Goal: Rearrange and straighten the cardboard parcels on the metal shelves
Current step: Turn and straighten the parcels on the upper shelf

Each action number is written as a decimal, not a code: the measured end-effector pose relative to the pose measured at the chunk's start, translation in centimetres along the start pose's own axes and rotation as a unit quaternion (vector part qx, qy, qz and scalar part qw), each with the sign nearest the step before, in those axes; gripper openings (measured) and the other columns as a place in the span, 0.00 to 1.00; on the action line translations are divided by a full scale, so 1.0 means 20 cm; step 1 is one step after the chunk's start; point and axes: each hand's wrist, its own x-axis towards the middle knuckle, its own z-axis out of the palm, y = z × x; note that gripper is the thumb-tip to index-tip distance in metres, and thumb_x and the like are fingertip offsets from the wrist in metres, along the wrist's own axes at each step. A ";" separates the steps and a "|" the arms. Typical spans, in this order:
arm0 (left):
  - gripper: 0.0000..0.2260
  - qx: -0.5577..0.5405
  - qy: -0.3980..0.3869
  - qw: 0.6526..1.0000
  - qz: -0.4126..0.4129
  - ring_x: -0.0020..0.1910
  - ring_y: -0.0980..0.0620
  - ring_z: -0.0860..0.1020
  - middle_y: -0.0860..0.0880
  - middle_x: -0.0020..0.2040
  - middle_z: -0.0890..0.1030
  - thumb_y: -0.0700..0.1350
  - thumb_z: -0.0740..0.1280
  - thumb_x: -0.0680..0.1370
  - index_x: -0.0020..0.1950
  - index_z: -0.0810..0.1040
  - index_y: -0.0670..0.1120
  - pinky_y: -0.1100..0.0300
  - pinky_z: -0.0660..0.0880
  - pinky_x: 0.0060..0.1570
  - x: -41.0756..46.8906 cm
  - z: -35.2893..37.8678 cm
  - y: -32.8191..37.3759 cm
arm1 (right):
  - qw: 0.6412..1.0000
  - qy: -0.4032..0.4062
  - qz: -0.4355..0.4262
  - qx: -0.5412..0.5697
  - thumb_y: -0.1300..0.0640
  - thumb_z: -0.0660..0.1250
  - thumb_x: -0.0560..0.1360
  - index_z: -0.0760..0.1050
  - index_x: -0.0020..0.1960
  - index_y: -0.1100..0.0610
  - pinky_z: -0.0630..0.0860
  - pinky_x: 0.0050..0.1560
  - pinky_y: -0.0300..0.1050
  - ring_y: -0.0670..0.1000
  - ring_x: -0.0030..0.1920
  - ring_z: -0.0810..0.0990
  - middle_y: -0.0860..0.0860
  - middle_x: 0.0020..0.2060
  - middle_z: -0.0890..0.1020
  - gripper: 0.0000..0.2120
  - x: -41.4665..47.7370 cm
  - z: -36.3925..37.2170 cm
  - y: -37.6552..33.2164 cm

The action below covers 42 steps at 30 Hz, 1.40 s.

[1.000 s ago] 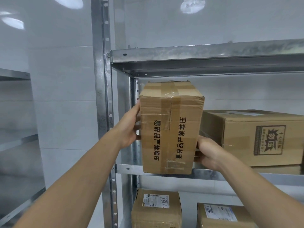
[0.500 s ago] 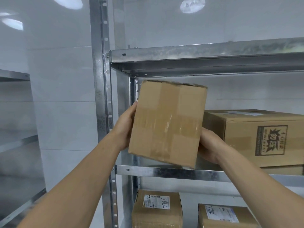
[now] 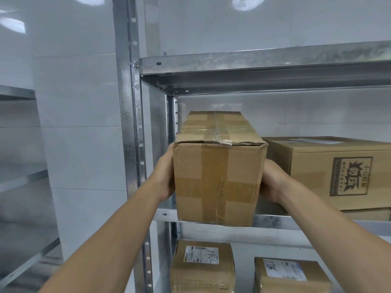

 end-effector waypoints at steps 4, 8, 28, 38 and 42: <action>0.17 -0.007 -0.003 1.000 0.000 0.36 0.54 0.85 0.51 0.39 0.86 0.56 0.58 0.84 0.68 0.75 0.49 0.60 0.79 0.33 0.00 0.00 -0.02 | 1.000 -0.002 0.012 0.001 0.53 0.61 0.85 0.82 0.46 0.50 0.73 0.59 0.52 0.54 0.48 0.79 0.49 0.36 0.85 0.13 0.00 0.01 0.00; 0.15 -0.007 -0.003 1.000 0.001 0.37 0.54 0.85 0.51 0.40 0.86 0.56 0.58 0.84 0.65 0.75 0.50 0.60 0.79 0.34 0.02 -0.01 -0.02 | 1.000 -0.003 0.006 -0.006 0.53 0.61 0.84 0.81 0.46 0.51 0.74 0.56 0.50 0.53 0.45 0.79 0.49 0.34 0.85 0.12 0.00 0.01 0.00; 0.24 -0.024 0.033 0.996 0.080 0.59 0.45 0.79 0.43 0.60 0.79 0.56 0.55 0.86 0.76 0.69 0.42 0.51 0.77 0.54 0.06 -0.02 0.07 | 0.998 -0.027 -0.041 0.024 0.58 0.57 0.86 0.75 0.71 0.41 0.77 0.47 0.47 0.44 0.38 0.84 0.46 0.42 0.87 0.19 0.06 -0.02 -0.07; 0.20 -0.015 0.009 0.996 0.091 0.56 0.48 0.84 0.48 0.57 0.86 0.60 0.54 0.85 0.61 0.83 0.53 0.47 0.79 0.58 0.03 -0.02 0.07 | 0.997 0.009 -0.037 0.069 0.56 0.54 0.88 0.81 0.60 0.47 0.80 0.43 0.51 0.50 0.45 0.84 0.47 0.48 0.86 0.17 0.07 -0.04 -0.06; 0.19 -0.015 0.009 0.995 0.102 0.52 0.49 0.85 0.49 0.53 0.87 0.56 0.54 0.86 0.63 0.81 0.50 0.50 0.80 0.51 0.03 -0.02 0.06 | 0.995 0.012 -0.045 0.088 0.56 0.54 0.87 0.80 0.61 0.51 0.79 0.47 0.55 0.53 0.48 0.82 0.48 0.48 0.86 0.16 0.07 -0.04 -0.05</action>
